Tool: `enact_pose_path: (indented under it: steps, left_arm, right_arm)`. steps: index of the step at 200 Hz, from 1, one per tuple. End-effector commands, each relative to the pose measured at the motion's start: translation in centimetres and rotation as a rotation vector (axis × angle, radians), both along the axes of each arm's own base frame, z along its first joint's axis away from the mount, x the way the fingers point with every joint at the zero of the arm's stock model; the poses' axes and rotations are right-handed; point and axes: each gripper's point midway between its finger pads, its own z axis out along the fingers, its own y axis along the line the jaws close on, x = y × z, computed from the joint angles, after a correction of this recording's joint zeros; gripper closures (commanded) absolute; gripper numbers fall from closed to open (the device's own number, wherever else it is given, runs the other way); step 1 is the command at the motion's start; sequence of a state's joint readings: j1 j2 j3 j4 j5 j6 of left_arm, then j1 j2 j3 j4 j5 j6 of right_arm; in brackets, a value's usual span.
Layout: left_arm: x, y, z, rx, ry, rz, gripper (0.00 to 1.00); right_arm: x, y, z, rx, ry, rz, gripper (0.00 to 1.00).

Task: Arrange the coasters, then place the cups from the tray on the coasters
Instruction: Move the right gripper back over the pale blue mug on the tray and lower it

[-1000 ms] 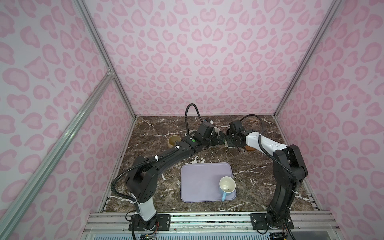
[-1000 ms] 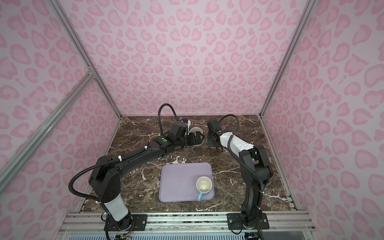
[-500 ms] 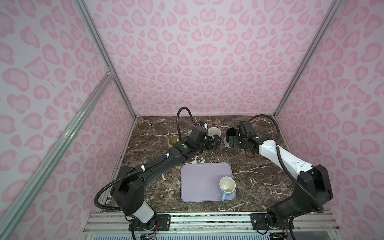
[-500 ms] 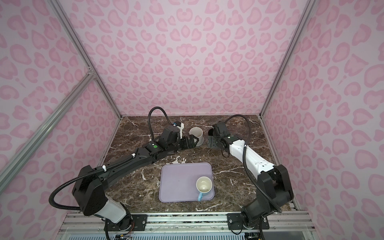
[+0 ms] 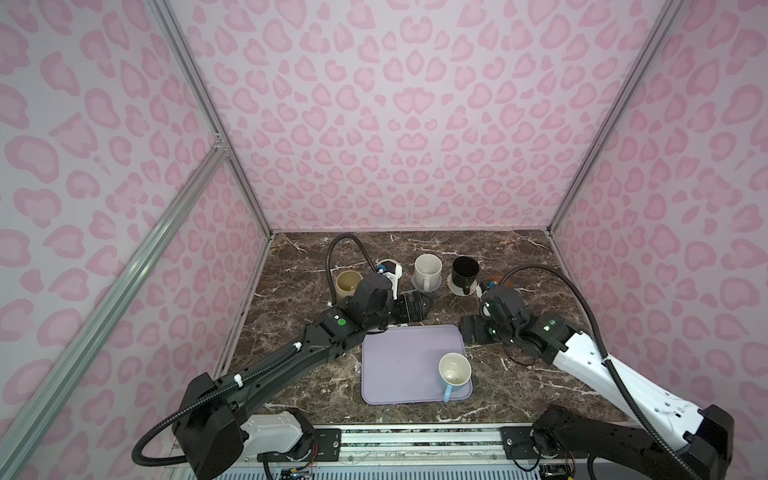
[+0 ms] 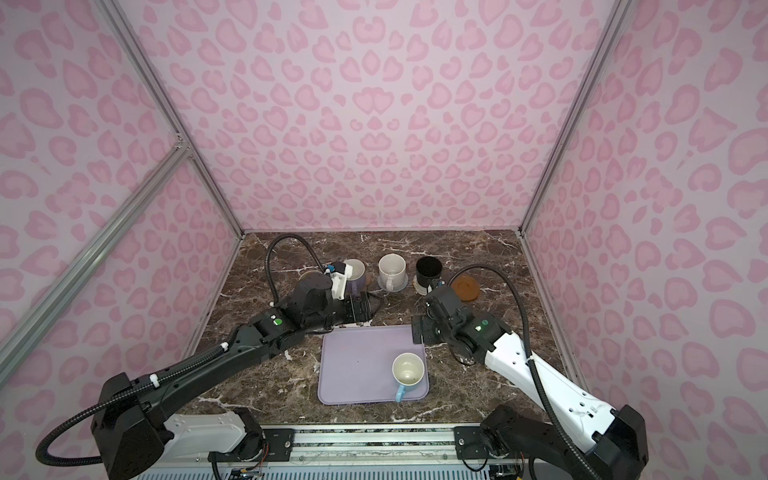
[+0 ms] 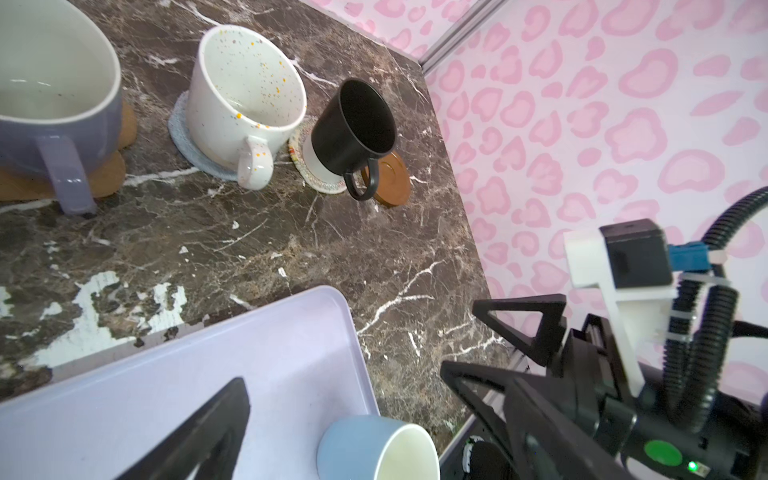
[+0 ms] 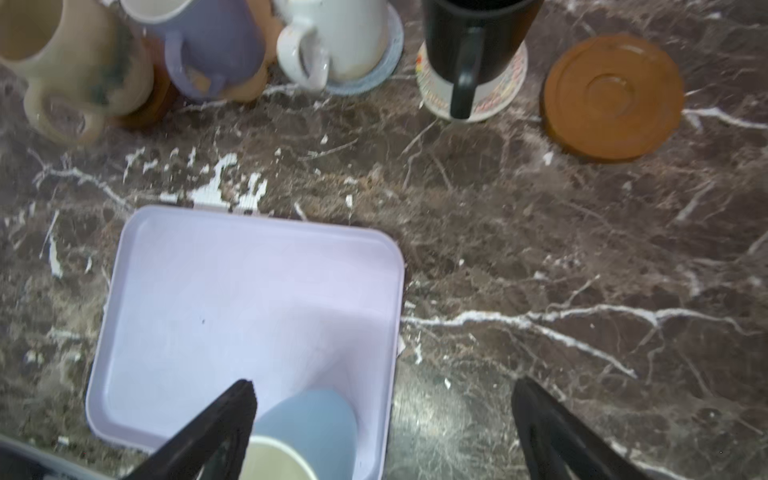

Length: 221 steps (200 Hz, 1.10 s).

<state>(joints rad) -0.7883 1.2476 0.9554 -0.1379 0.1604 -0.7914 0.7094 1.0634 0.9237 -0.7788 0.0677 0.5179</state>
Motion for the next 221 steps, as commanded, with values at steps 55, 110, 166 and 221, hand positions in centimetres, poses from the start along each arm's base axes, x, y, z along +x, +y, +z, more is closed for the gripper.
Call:
enact_pose_path:
  steps: [55,110,166,221]
  left_arm:
    - [-4.2,1.9,-2.1,0.043,0.05,-0.03,0.03]
    - [-5.6,2.6,-3.6,0.058,0.077,-0.028,0.03]
    - [-5.9,3.0,-5.1,0.086,0.099,-0.008,0.03]
    - [-6.0,2.6,-6.6,0.029,0.119,0.042,0.03]
  right_arm:
    - [-8.1,0.7,-1.2,-0.001,0.031,0.019,0.02]
    - [-11.2,3.0,-2.3,-0.008,0.017,0.076,0.02]
    - [-12.3,5.8,-4.7,-0.004,0.033,0.119,0.02]
    - [-11.3,6.0,-6.3,-0.052,-0.004,0.084,0.05]
